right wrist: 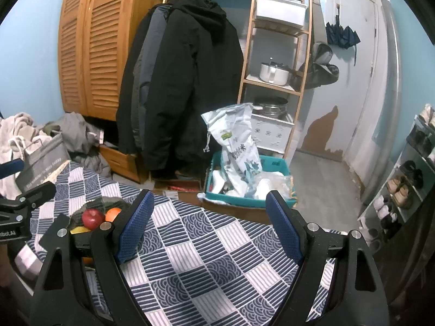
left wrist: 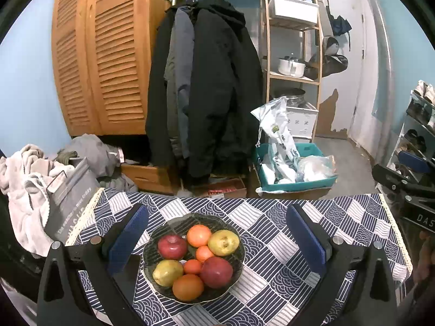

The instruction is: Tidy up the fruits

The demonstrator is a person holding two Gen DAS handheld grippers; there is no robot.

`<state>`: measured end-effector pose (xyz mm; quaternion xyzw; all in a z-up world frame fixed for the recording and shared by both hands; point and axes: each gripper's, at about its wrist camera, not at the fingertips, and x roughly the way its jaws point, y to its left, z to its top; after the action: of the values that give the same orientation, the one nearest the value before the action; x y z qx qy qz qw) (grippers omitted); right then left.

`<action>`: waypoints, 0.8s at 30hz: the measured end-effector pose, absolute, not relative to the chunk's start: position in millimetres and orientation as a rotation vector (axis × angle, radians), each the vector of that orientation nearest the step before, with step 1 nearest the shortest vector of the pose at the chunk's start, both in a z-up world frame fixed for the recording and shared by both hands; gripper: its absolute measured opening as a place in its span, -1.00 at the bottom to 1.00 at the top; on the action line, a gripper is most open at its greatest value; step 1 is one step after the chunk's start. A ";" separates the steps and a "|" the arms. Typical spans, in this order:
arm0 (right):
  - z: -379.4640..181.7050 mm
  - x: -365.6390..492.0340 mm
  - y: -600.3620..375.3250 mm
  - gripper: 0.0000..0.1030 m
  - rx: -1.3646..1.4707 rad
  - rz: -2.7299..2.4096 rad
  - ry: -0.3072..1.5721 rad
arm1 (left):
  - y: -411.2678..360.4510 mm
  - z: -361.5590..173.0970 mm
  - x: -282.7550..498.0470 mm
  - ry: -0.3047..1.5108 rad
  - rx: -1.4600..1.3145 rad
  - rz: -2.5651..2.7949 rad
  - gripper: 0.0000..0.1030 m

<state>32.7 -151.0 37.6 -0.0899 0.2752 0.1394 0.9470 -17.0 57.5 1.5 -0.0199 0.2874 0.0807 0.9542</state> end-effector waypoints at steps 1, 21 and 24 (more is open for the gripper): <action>38.5 33.1 -153.8 0.61 -0.184 0.282 0.561 | 56.5 2.0 -17.1 0.583 -0.037 0.165 0.98; 41.1 34.4 -162.8 0.61 -0.186 0.275 0.560 | 50.2 3.1 -15.7 0.587 -0.031 0.170 0.98; 40.7 35.2 -164.1 0.61 -0.186 0.277 0.561 | 50.5 3.1 -15.8 0.587 -0.032 0.171 0.98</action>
<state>35.2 -164.1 40.7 -0.0914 0.2754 0.1359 0.9473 -15.8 50.5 3.1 -0.0157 0.2889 0.0840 0.9535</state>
